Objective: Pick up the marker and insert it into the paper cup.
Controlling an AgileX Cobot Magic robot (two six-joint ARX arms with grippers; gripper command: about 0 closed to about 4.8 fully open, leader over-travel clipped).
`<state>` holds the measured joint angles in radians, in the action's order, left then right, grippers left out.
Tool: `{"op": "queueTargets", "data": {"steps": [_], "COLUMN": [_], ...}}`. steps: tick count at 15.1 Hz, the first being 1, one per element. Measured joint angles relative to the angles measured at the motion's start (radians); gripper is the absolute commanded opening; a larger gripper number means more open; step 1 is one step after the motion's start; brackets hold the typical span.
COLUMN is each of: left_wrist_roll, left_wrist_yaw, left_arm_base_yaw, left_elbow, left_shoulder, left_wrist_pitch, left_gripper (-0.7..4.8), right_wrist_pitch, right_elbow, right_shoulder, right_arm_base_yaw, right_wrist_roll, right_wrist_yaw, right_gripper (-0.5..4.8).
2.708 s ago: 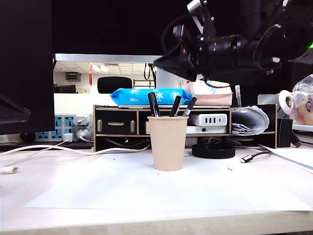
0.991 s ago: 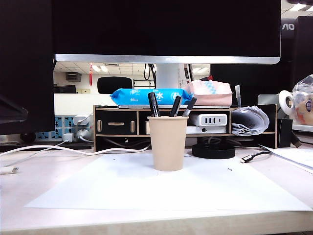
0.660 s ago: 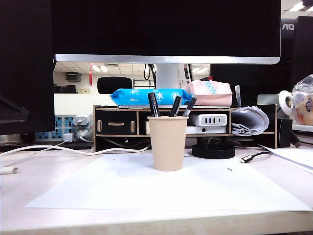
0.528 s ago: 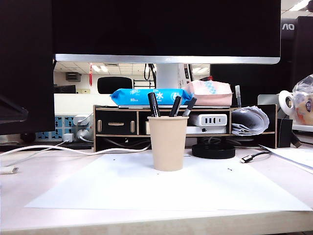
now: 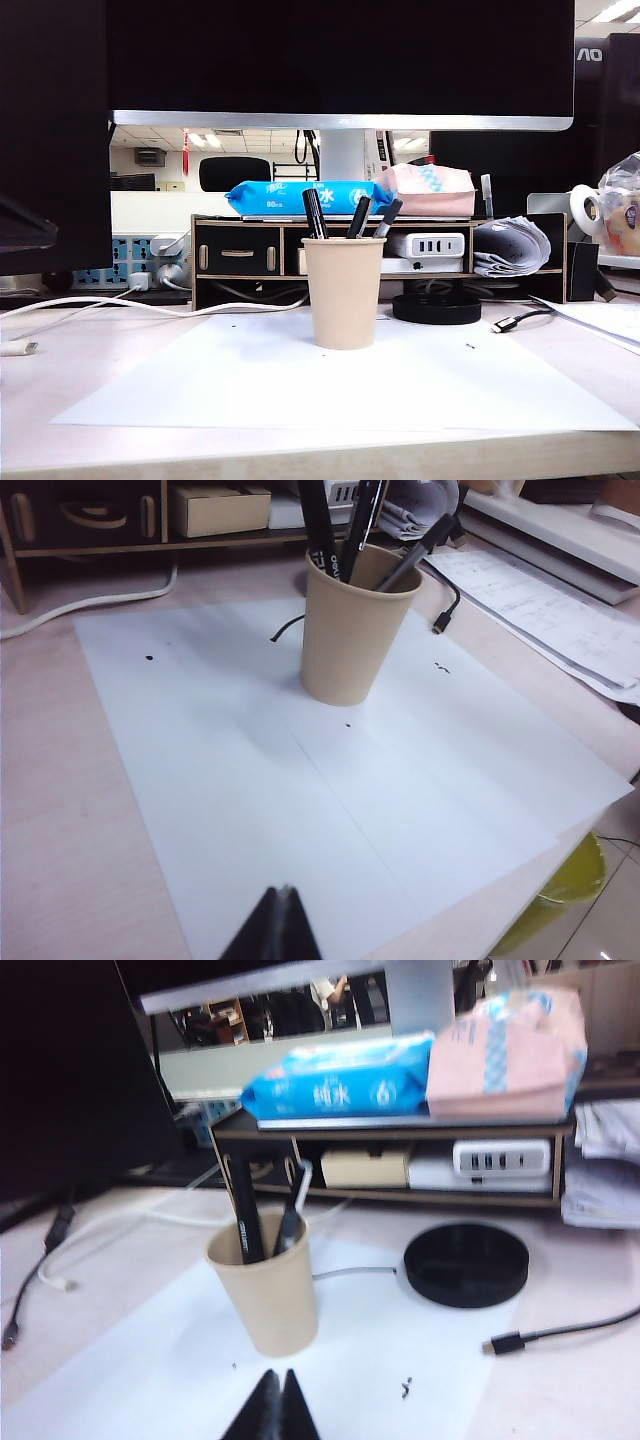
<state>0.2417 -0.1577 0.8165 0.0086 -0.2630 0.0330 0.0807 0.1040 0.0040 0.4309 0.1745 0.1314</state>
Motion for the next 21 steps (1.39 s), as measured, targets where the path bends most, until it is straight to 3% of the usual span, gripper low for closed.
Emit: {"op": "queueTargets", "data": {"steps": [7, 16, 21], "left_wrist_roll": [0.002, 0.001, 0.001], "left_wrist_yaw": [0.000, 0.000, 0.002], "left_arm_base_yaw": [0.000, 0.000, -0.067], "left_elbow": [0.000, 0.000, 0.000], "left_shoulder": [0.000, 0.000, 0.203], "left_wrist_pitch": [0.000, 0.000, -0.050], "left_gripper": [-0.05, -0.04, -0.04], "right_wrist_pitch": [-0.012, 0.008, 0.008], "right_elbow": [-0.084, -0.092, -0.092], "right_shoulder": [0.000, 0.000, -0.001], "right_arm_base_yaw": [0.000, 0.000, 0.001], "right_wrist_roll": [-0.010, -0.038, -0.038], "right_wrist_yaw": [-0.059, -0.063, -0.062], "right_gripper": [-0.06, -0.05, -0.05]}}
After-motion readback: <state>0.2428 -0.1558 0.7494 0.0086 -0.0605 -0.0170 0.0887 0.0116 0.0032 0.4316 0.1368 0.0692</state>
